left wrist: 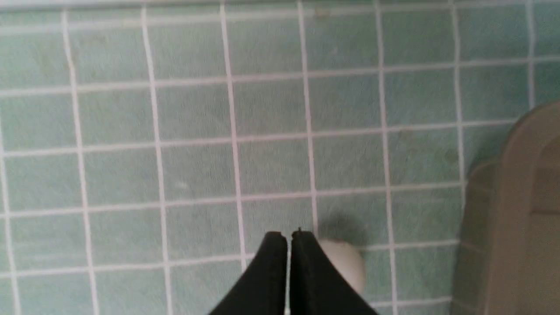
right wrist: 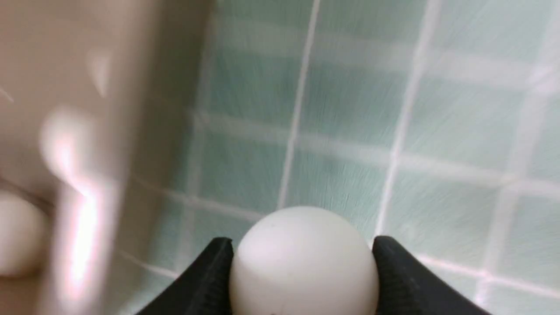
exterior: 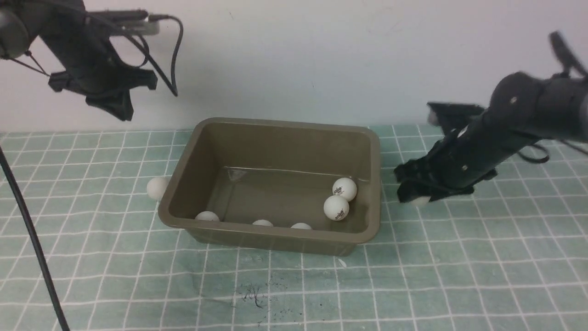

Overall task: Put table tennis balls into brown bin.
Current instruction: 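Release the ping pong ball into the bin and lift the gripper away, then reach for and grasp a ping pong ball on the table beside the basket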

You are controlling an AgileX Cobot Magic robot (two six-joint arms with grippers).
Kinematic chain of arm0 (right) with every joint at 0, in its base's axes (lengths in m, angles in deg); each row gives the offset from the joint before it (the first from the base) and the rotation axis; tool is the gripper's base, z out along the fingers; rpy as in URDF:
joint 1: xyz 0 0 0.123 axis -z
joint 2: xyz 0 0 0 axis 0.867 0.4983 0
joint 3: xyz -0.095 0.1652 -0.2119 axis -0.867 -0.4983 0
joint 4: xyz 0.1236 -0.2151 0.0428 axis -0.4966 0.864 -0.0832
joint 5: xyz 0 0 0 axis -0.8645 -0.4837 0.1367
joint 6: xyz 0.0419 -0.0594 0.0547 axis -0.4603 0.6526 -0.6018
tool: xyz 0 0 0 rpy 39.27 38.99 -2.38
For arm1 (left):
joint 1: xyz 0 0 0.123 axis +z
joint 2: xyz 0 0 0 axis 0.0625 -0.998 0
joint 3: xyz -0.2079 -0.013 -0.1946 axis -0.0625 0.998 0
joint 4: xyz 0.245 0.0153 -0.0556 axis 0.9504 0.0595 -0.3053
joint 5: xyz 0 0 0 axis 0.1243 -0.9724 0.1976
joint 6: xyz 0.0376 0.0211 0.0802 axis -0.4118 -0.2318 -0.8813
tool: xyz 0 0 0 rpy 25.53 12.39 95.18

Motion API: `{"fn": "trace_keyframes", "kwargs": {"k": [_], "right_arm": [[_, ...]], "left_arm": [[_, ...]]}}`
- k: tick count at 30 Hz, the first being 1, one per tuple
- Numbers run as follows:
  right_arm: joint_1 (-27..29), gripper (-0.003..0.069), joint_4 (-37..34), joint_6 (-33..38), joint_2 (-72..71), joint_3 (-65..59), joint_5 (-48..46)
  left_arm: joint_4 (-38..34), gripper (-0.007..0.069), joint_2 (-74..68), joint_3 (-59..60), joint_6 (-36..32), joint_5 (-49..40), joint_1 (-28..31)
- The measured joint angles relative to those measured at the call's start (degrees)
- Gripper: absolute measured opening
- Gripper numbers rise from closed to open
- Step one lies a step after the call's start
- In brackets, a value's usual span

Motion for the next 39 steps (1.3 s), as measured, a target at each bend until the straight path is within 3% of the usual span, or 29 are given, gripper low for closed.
{"fn": "trace_keyframes", "kwargs": {"k": [5, 10, 16, 20, 23, 27, 30, 31, 32, 33, 34, 36, 39], "right_arm": [[-3.1, 0.0362, -5.0, 4.7, -5.4, 4.3, 1.8], [-8.3, 0.0372, -7.0, 7.8, 0.2, 12.4, 0.5], [-7.9, 0.0569, -0.7, 4.7, 6.2, 21.2, -9.7], [-5.4, 0.0615, 6.7, 2.2, 4.6, 25.6, -19.1], [-2.7, 0.0568, 13.5, 0.2, 0.9, 26.2, -23.6], [3.6, 0.0379, 19.1, -1.9, -6.3, 23.4, -25.6], [8.4, 0.0225, 17.3, -3.1, -11.4, 18.8, -25.9], [8.7, 0.0214, 17.1, -3.1, -12.2, 18.4, -25.9], [10.9, 0.0116, 14.1, -2.6, -16.3, 14.0, -26.1], [11.1, 0.0107, 13.8, -2.5, -16.3, 13.5, -26.1], [11.6, 0.0045, 11.4, -1.2, -19.5, 9.6, -25.9], [11.6, 0.001, 8.8, 0.1, -22.8, 5.4, -24.7], [11.6, -0.0008, 5.0, 1.8, -26.6, 0.8, -22.6]], "left_arm": [[-2.9, -0.0005, -0.2, 6.4, -3.8, 0.0, -1.1], [-5.2, -0.0005, -0.2, 7.0, -5.4, 0.4, -4.2], [-5.4, -0.0005, -0.2, 7.1, -3.9, 0.6, -9.3], [-4.9, -0.0005, -0.2, 7.1, -3.9, 0.7, -12.0], [-2.5, -0.0005, 1.0, 7.4, -2.3, 0.7, -12.8], [1.1, -0.0005, 5.3, 7.4, -1.3, 0.6, -9.8], [1.4, -0.0005, 7.9, 7.3, -1.3, 0.6, -5.9], [1.4, -0.0005, 8.0, 7.3, -1.3, 0.6, -5.3], [1.1, 0.0, 8.0, 7.3, -2.3, 0.6, -2.8], [1.1, 0.0002, 7.9, 7.3, -2.3, 0.6, -2.6], [0.3, 0.0026, 6.9, 7.4, -4.0, 0.6, -1.6], [-0.4, 0.0072, 5.4, 7.4, -5.3, 0.6, -1.5], [-1.4, 0.0206, 2.2, 7.6, -6.9, 0.6, -2.1]]}}
